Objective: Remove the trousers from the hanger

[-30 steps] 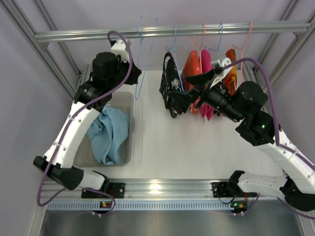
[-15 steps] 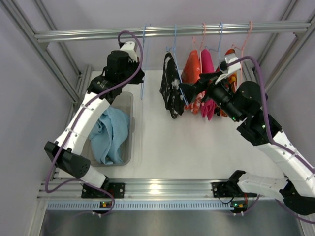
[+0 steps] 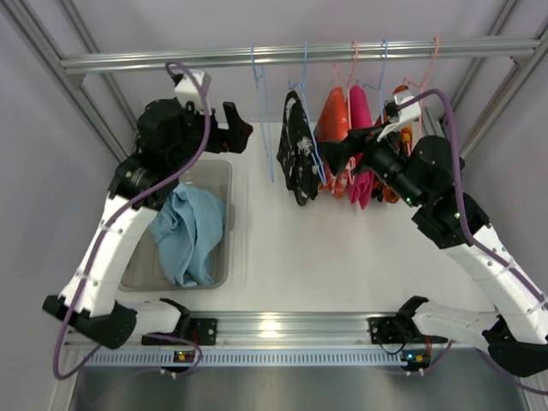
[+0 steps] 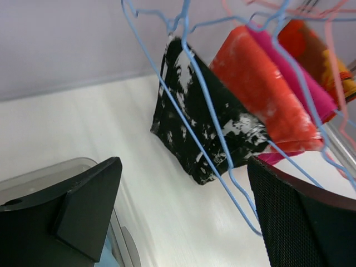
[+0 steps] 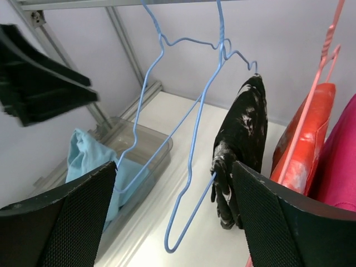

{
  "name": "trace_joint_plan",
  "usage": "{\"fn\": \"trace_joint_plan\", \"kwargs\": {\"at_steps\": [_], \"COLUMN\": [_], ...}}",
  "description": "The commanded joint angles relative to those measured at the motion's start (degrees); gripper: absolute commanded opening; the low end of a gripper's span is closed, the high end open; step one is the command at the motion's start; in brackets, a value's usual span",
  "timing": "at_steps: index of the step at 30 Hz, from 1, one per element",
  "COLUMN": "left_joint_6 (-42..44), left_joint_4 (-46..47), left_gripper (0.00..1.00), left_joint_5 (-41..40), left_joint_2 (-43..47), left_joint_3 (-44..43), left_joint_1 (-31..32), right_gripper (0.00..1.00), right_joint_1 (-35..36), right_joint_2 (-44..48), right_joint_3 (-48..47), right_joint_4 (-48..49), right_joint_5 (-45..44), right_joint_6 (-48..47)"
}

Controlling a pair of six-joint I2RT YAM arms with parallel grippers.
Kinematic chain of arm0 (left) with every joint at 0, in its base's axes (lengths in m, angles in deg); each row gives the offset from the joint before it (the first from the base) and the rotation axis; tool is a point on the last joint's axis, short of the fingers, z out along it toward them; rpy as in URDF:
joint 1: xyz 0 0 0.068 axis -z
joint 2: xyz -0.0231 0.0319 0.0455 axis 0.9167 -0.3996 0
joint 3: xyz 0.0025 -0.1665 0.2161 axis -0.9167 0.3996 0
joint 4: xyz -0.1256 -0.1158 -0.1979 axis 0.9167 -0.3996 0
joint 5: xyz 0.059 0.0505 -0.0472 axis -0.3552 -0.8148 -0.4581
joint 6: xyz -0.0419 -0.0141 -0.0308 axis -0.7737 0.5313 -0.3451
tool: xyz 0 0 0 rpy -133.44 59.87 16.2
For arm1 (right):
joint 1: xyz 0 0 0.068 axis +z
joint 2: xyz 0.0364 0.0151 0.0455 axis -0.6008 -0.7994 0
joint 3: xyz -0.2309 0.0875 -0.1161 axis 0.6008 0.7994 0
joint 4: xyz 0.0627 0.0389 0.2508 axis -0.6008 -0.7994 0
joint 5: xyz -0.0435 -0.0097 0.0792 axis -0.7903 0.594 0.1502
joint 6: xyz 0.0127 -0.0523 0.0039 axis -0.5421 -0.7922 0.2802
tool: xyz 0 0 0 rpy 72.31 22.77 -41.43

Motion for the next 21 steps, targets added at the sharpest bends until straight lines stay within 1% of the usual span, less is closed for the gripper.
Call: {"fn": "trace_joint_plan", "kwargs": {"at_steps": [1,2,4,5,7,8,11,13,16,18,21], "left_joint_6": [4.2,4.9,7.1,7.8,9.3,9.5,9.5,8.8,8.3,7.8,7.3], "left_joint_4": [4.4,4.1,3.2,2.9,2.6,2.1,1.3,1.3,1.3,1.4,1.6], "left_gripper": [0.99,0.99,0.99,0.99,0.99,0.99,0.99,0.99,0.99,0.99,0.99], "left_joint_5": [2.7,2.8,3.6,3.7,3.5,3.5,3.8,4.1,5.3,5.9,6.0], "left_joint_2": [9.6,10.8,13.8,14.8,17.2,17.8,19.0,19.3,19.2,19.1,18.9], "left_joint_3": [1.1,1.9,2.7,3.3,5.2,5.7,7.1,7.6,7.3,7.3,7.1], "left_joint_1": [-0.1,-0.1,-0.1,-0.2,-0.1,-0.2,-1.2,-2.3,-3.0,-3.3,-3.3], "right_gripper": [0.82,0.81,0.78,0.78,0.77,0.76,0.75,0.75,0.76,0.77,0.77], "right_joint_1": [-4.9,-5.7,-7.9,-8.2,-8.6,-8.8,-10.2,-11.4,-13.7,-14.1,-14.1], "right_joint_2": [-1.9,-2.6,-5.3,-6.3,-9.2,-10.2,-13.9,-16.4,-19.5,-20.7,-21.3], "right_joint_3": [-4.1,-4.8,-7.3,-8.2,-11.0,-11.8,-13.5,-13.5,-13.2,-13.4,-12.9], "right_joint_4": [-1.2,-1.7,-2.7,-3.0,-3.2,-3.1,-1.4,-0.3,2.2,4.3,6.2], "right_joint_5": [9.5,13.5,17.9,22.0,24.8,27.5,31.7,31.9,34.8,38.3,39.2], "right_joint_6": [4.2,4.7,6.0,6.1,6.9,7.5,10.5,13.1,15.8,15.8,16.4]}}
